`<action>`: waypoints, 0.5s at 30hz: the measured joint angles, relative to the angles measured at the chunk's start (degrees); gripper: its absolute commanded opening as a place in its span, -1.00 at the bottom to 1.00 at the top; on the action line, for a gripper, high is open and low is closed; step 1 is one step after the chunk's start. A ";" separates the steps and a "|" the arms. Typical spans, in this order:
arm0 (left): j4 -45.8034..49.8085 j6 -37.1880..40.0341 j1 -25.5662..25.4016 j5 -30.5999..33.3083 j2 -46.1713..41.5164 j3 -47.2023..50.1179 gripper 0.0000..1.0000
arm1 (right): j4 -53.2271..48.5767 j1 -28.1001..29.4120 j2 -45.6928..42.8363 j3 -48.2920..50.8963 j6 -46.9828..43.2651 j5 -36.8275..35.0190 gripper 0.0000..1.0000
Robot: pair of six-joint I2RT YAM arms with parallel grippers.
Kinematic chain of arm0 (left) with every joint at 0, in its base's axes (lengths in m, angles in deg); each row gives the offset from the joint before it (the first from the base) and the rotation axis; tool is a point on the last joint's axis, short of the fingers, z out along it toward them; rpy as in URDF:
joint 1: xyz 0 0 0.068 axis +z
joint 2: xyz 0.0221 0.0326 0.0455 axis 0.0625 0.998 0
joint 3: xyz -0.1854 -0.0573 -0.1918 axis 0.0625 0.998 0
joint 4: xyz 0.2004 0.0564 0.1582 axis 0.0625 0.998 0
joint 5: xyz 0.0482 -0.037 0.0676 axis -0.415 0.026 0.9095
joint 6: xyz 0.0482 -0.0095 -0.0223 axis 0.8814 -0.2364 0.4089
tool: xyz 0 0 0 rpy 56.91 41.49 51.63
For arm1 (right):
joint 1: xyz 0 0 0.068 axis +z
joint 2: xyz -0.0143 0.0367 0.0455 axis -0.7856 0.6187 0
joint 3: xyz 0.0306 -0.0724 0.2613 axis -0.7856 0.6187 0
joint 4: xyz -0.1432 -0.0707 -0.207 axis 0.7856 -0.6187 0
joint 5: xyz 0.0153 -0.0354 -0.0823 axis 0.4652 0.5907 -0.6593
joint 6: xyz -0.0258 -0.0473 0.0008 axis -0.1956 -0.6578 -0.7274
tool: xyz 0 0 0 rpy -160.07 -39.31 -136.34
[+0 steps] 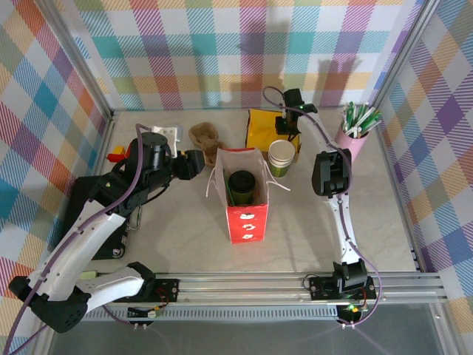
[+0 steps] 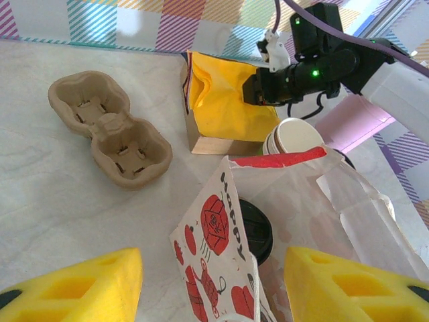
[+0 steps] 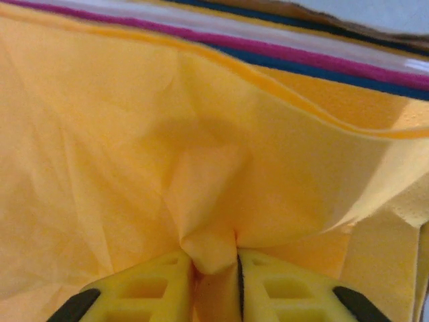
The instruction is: Pack the takeout coffee
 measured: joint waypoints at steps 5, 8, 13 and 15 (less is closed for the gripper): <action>0.13 0.00 -0.02 0.02 -0.09 0.00 0.15 | 0.57 0.00 -2.38 -0.02 0.22 1.33 -0.65; 0.39 0.00 -0.28 0.02 -0.35 0.00 0.15 | 0.74 0.00 -4.26 -0.74 0.42 2.12 -0.70; 0.44 0.00 -0.33 0.00 -0.70 0.00 0.15 | 1.40 0.00 -8.15 -1.66 1.07 3.21 -0.76; 0.44 0.02 -0.33 0.00 -0.94 0.00 0.15 | 1.31 0.00 -9.57 -2.36 1.31 3.65 -0.79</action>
